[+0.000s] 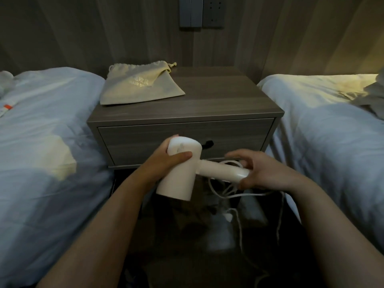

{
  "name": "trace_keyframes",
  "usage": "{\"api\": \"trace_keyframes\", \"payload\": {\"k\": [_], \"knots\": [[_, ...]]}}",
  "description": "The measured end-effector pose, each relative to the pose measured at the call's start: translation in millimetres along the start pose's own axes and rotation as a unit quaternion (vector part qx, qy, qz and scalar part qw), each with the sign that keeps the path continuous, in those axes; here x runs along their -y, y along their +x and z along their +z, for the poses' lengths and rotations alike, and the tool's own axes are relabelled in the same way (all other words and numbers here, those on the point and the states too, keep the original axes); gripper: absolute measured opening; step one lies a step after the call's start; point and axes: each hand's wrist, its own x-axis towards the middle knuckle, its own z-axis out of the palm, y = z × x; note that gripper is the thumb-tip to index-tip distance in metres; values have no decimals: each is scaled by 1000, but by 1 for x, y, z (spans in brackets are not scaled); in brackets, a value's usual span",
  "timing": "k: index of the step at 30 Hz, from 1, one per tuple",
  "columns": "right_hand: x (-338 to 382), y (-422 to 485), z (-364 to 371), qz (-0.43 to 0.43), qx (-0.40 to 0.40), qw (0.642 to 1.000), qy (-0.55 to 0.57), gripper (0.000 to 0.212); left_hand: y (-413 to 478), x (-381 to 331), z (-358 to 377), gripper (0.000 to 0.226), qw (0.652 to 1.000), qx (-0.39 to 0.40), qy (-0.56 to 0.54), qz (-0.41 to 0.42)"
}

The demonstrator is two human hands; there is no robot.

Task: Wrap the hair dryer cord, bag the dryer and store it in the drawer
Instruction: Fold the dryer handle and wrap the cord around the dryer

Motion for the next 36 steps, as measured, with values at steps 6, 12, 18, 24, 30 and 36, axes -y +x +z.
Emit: {"api": "trace_keyframes", "payload": {"k": [6,12,18,24,30,36], "knots": [[-4,6,12,-58,54,994,-71,31,0,-1,8,66,998,-52,-4,33],[-7,16,18,-21,-27,997,-64,23,-3,-1,12,34,997,-72,-13,32],[-9,19,22,-24,-83,996,-38,23,-2,0,17,43,991,-123,-41,36],[-3,17,31,-18,-133,990,29,28,-4,-2,25,57,979,-162,-122,4],[9,18,36,-32,-135,987,76,31,-5,-4,25,64,964,-209,-166,0],[11,19,47,-25,-206,975,83,34,-10,-3,27,57,956,-236,-172,26]]}}
